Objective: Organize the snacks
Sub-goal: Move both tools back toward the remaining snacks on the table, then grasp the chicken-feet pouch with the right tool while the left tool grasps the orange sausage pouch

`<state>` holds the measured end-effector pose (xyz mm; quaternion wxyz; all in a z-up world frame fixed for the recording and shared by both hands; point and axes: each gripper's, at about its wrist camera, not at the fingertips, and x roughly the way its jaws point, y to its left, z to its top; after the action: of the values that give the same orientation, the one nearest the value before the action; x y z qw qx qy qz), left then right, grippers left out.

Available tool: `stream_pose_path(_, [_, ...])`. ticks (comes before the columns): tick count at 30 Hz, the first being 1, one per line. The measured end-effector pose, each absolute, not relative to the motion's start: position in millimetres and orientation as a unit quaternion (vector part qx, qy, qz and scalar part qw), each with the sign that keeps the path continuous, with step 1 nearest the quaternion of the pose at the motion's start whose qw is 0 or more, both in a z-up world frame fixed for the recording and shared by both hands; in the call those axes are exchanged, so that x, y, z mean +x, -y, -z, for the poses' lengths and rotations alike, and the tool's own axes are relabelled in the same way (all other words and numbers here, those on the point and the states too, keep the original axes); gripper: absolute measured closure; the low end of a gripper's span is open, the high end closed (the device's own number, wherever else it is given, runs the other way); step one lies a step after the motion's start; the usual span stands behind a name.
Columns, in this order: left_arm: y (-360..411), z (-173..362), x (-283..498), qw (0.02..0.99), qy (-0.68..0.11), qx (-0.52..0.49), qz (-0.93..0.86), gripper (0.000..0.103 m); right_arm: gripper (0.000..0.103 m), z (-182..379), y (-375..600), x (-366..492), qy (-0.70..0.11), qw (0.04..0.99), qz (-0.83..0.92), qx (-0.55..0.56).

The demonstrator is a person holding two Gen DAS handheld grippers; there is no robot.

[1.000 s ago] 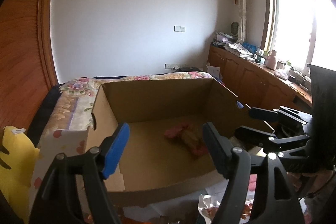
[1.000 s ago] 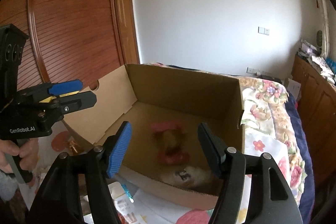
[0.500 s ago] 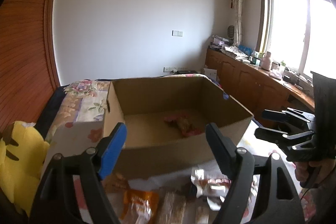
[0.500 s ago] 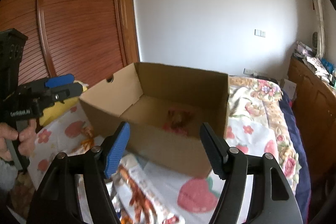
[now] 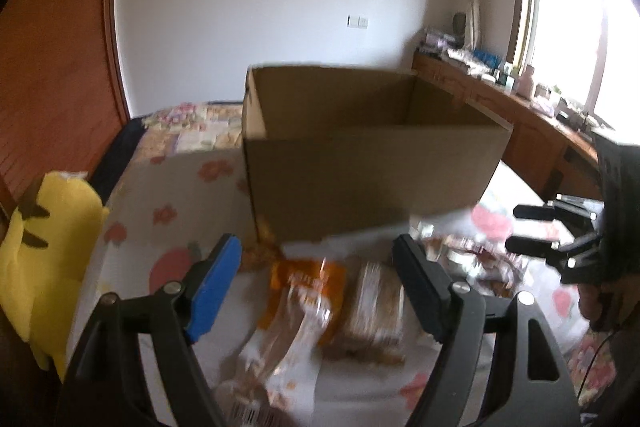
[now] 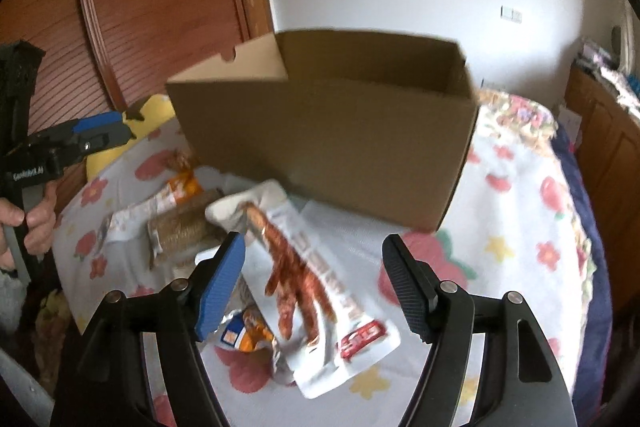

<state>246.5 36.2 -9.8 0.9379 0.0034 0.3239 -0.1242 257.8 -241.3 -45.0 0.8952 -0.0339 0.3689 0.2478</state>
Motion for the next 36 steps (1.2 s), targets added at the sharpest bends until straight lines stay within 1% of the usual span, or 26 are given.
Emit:
stream_pose_path(6, [-46,41,239,0.926,-0.36,-0.001,0.115,0.024,0.03,63,237,266,-0.389,0.886,-0.25,-0.034])
stream_pose_path(12, [-51,51,237,0.921,-0.374,-0.003,0.11,0.024,0.029,69,231,270,-0.398,0.877,-0.266,-0.027])
stream_pose_path(17, [-54,57,238,0.916,-0.387,-0.009,0.105,0.024,0.026,75,219,274,-0.403,0.872,-0.276,-0.036])
stream_pose_path(19, [-54,60,240,0.914,-0.393,-0.004,0.103,0.024,0.023,77,216,275,-0.403,0.872,-0.274,-0.045])
stream_pose_path(27, [-55,72,247,0.902,-0.42,0.018,0.102,0.024,0.017,82,217,283,-0.418,0.867,-0.268,-0.042])
stream_pose_path(31, [-53,82,252,0.891,-0.441,0.037,0.103,0.024,0.016,82,218,284,-0.421,0.866,-0.267,-0.042])
stream_pose_path(34, [-51,84,254,0.889,-0.442,0.045,0.106,0.023,0.016,82,217,283,-0.42,0.867,-0.265,-0.045])
stream_pose_path(36, [-51,84,255,0.889,-0.443,0.045,0.105,0.02,0.016,82,217,283,-0.419,0.867,-0.265,-0.045])
